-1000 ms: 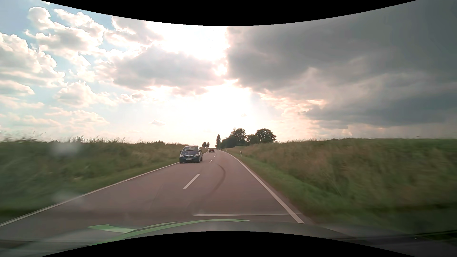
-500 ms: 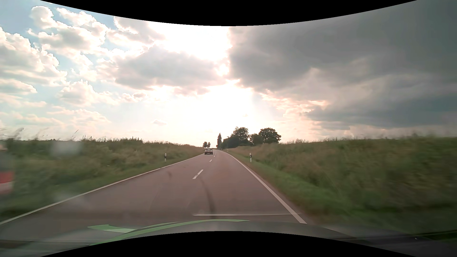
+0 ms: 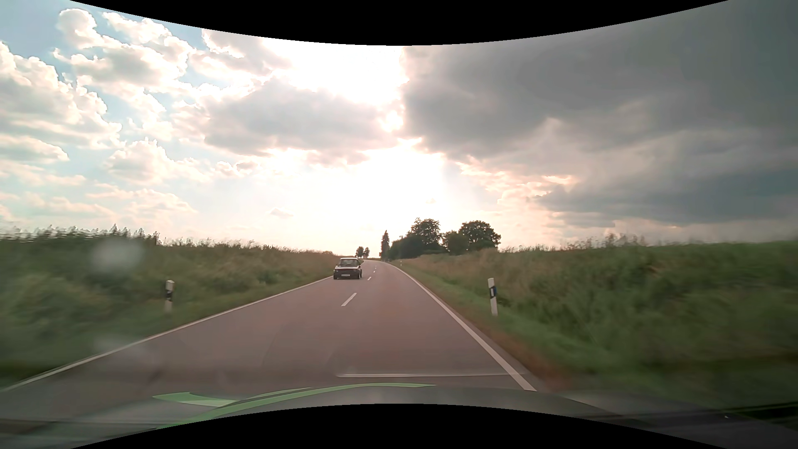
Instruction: Follow the waypoints while adhering to traffic rules and regulations
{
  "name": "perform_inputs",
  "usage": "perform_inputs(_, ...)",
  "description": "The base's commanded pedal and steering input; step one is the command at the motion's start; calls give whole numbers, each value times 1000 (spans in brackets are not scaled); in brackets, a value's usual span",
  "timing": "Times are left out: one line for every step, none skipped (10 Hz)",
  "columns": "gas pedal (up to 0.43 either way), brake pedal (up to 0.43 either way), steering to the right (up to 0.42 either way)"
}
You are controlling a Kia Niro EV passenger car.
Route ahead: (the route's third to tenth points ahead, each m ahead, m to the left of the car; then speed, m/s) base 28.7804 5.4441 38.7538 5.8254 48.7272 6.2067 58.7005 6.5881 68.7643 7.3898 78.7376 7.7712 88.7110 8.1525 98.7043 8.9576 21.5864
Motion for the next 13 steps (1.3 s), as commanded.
perform_inputs(189,0,-4)
perform_inputs(189,0,-4)
perform_inputs(189,0,-4)
perform_inputs(189,0,-4)
perform_inputs(189,0,-4)
perform_inputs(189,0,-4)
perform_inputs(189,0,-4)
perform_inputs(189,0,-4)
perform_inputs(189,0,-4)
perform_inputs(177,0,-4)
perform_inputs(177,0,-4)
perform_inputs(177,0,-4)
perform_inputs(169,0,-4)
